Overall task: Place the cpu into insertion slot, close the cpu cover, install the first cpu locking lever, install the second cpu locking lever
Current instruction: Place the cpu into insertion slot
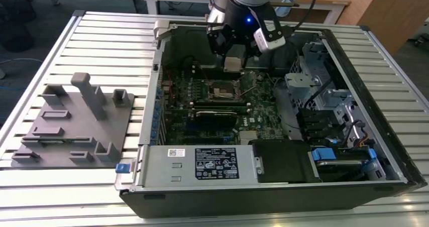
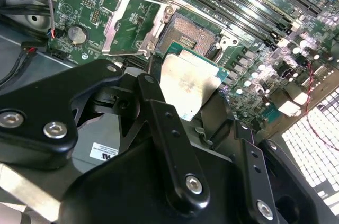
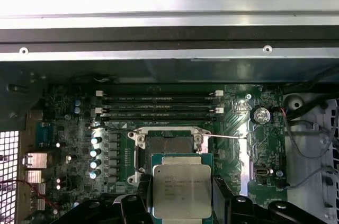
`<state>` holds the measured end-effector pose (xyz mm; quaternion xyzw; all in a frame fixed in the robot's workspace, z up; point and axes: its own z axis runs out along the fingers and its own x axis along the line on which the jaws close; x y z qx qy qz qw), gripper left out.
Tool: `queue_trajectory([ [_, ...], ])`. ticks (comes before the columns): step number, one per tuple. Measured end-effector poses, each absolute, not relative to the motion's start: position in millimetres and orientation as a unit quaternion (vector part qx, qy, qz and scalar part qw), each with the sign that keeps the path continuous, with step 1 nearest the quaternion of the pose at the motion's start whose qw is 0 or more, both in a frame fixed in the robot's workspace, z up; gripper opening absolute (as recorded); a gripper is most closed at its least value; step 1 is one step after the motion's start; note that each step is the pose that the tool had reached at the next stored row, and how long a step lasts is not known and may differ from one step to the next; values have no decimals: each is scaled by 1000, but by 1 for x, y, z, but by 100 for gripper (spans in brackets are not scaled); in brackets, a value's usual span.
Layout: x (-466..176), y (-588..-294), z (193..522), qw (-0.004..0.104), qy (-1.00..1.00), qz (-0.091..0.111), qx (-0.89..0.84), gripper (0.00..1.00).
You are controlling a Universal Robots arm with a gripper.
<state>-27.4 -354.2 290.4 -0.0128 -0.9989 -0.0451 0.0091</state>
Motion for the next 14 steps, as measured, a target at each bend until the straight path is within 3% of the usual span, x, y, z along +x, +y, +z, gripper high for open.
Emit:
queue_trajectory([
  [14,-27,-354,286,9,-999,-45,-13,54],
])
